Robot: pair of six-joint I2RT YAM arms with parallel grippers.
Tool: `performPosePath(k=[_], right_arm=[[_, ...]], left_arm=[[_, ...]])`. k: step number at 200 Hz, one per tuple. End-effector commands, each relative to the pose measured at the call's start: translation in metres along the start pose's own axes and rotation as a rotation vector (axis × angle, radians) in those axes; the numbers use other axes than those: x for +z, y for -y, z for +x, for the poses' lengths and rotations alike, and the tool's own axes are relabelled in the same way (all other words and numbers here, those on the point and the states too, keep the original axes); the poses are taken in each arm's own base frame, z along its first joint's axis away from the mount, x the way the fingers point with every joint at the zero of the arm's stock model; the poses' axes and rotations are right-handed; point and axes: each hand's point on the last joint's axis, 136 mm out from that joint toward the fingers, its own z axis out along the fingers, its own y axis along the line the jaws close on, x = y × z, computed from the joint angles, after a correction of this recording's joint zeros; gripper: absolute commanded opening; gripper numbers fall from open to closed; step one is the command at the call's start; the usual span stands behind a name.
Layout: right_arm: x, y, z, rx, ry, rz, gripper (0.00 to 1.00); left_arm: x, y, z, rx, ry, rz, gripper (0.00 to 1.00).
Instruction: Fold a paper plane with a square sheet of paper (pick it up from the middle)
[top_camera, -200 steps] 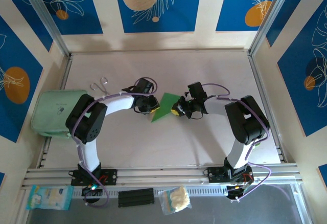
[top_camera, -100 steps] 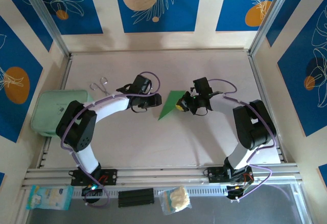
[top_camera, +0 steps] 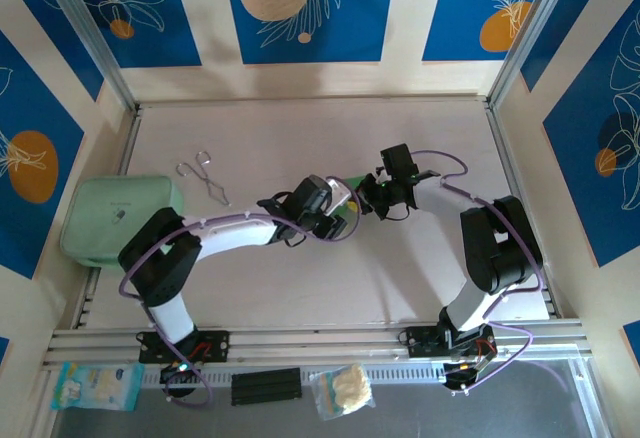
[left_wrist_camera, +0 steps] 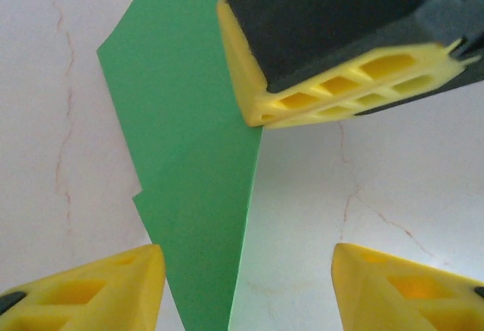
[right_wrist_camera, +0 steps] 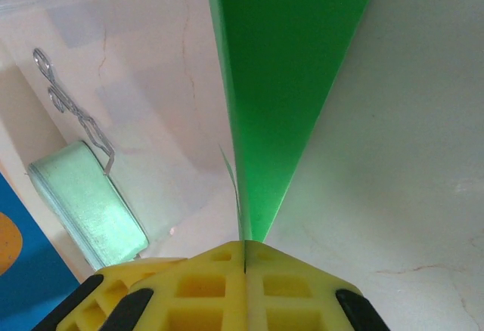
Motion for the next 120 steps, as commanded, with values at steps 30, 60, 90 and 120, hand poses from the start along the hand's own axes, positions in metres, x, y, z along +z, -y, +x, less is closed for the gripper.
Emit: performPosePath(k=[30, 60, 90, 120], right_arm=[[-0.008, -0.005, 0.003, 0.045, -0.036, -0.019, 0.0], [-0.007, -0.005, 0.003, 0.048, -0.042, -0.023, 0.0], [-0.006, -0.004, 0.003, 0.055, -0.049, -0.021, 0.01], [-0.004, -0.003, 0.005, 0.064, -0.061, -0.019, 0.01]], left_arm=[[0.02, -0.002, -0.001, 0.175, 0.122, -0.031, 0.56], [0.024, 0.0, 0.004, 0.205, 0.141, -0.019, 0.53], [0.027, 0.0, 0.009, 0.206, 0.15, -0.025, 0.48], [0.026, -0.004, 0.011, 0.207, 0.163, -0.048, 0.44]])
